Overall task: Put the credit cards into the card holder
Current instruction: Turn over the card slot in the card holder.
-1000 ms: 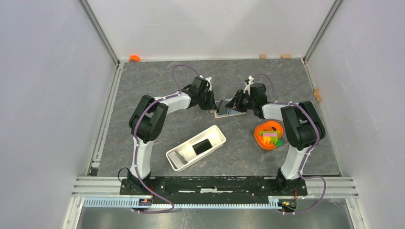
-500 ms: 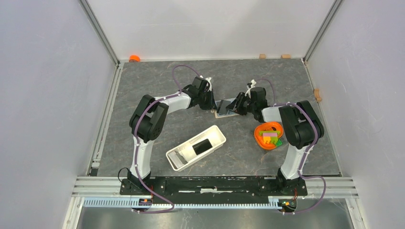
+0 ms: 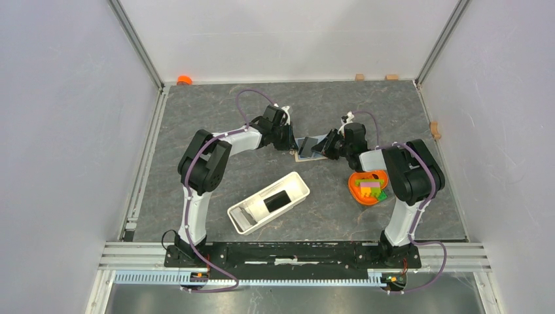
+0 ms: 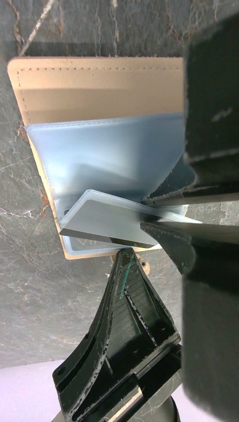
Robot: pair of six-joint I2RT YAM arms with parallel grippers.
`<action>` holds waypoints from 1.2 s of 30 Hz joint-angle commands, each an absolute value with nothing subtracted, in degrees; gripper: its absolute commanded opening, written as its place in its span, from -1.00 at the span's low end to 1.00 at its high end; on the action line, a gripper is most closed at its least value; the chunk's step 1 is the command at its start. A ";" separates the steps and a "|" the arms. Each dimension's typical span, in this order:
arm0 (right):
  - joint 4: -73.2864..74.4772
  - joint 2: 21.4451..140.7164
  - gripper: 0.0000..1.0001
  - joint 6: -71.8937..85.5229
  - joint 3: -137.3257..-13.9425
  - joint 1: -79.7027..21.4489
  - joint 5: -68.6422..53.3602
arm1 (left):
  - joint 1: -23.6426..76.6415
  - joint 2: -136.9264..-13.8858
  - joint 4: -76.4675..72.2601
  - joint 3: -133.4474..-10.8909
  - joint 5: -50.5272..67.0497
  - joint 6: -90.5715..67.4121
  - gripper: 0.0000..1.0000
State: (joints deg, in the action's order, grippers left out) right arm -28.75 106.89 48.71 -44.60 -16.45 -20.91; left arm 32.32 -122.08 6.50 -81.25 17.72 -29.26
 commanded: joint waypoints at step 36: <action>-6.09 103.55 -1.00 28.42 -57.42 -12.84 -17.09 | 32.08 -121.72 9.18 -80.65 12.63 -27.55 -0.96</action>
